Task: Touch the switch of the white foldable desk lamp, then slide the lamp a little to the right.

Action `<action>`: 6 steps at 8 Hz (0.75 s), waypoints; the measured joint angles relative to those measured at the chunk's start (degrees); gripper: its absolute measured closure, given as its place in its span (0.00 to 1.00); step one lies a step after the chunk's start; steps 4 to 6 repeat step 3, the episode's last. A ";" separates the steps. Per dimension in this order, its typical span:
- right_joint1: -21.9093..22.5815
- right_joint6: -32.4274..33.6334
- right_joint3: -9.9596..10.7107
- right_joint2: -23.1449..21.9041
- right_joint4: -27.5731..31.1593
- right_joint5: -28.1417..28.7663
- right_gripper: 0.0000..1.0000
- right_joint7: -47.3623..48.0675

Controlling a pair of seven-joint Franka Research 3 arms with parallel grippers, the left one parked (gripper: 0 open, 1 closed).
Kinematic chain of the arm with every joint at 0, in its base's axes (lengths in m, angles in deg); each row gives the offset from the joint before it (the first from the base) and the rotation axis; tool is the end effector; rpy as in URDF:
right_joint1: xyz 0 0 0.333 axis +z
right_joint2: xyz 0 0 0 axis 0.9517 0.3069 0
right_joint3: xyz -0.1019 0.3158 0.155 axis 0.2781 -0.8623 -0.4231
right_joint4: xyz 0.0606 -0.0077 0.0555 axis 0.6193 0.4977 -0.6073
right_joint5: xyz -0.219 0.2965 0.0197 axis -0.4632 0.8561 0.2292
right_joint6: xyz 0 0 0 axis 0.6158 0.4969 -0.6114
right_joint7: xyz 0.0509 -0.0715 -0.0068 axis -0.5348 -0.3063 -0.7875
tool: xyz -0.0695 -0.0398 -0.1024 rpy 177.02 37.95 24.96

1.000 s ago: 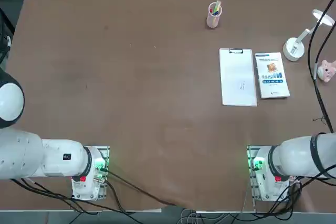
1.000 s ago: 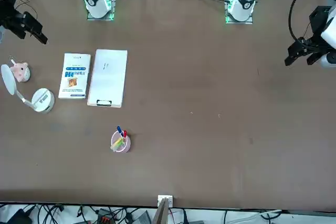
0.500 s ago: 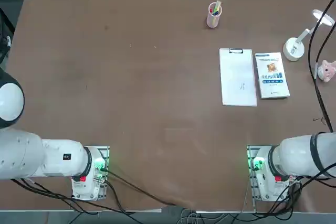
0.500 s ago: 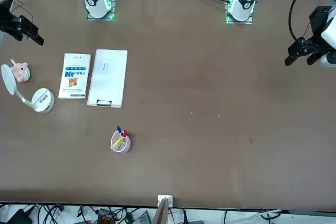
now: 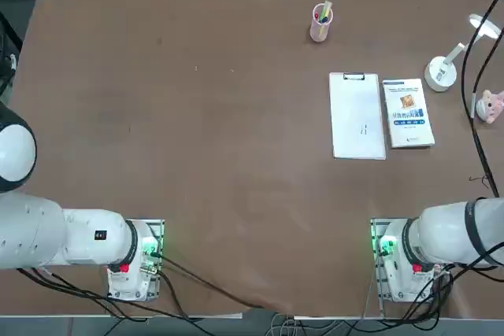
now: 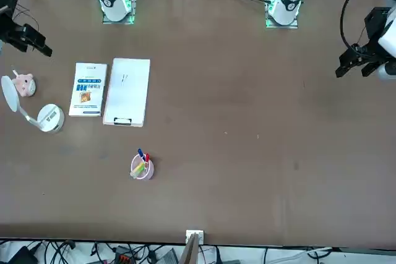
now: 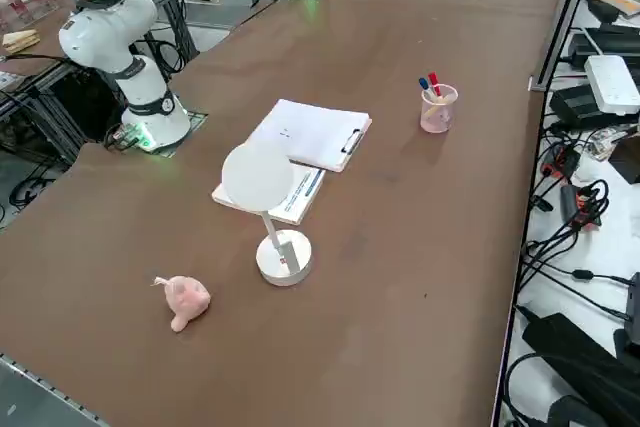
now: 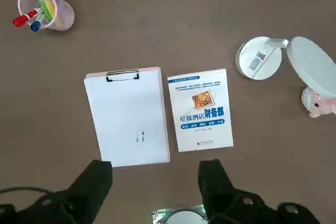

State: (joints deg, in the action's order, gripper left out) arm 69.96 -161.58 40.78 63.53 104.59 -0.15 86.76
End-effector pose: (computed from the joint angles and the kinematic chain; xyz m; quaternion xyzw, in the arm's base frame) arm 0.5062 -0.0071 0.6607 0.9963 -0.0750 -0.0429 0.0015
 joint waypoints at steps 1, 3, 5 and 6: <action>0.00 -0.48 -0.03 0.61 -0.01 0.00 0.00 0.00; 0.01 -1.00 -0.09 1.66 -0.17 0.00 0.00 -0.01; 0.01 -1.00 -0.09 1.66 -0.17 0.00 0.00 -0.01; 0.01 -1.00 -0.09 1.66 -0.17 0.00 0.00 -0.01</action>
